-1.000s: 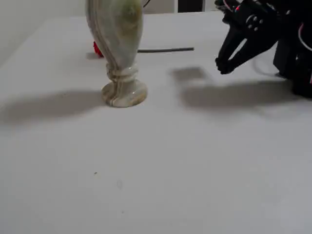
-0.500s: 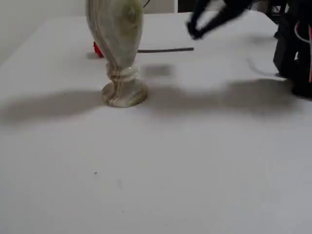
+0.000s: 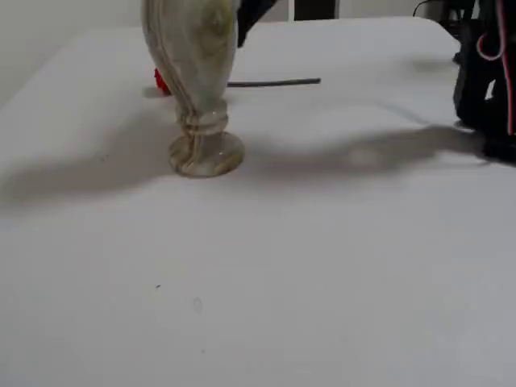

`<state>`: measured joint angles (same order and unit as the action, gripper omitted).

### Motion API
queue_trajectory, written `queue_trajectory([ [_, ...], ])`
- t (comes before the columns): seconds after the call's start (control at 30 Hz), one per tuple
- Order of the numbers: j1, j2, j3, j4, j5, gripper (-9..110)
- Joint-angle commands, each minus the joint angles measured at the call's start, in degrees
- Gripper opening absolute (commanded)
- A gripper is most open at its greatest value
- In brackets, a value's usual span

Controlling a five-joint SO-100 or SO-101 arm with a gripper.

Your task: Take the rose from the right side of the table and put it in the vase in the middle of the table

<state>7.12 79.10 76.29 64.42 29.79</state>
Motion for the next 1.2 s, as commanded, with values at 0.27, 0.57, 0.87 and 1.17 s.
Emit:
queue_trajectory([
  [0.27, 7.38, -48.34, -80.42, 29.00, 16.00, 27],
  [0.57, 5.54, -55.81, -87.28, 28.48, 20.48, 25],
  [0.87, 6.77, -58.18, -84.64, 24.70, 22.32, 23],
  [1.17, 8.96, -60.21, -82.27, 19.69, 21.53, 22],
])
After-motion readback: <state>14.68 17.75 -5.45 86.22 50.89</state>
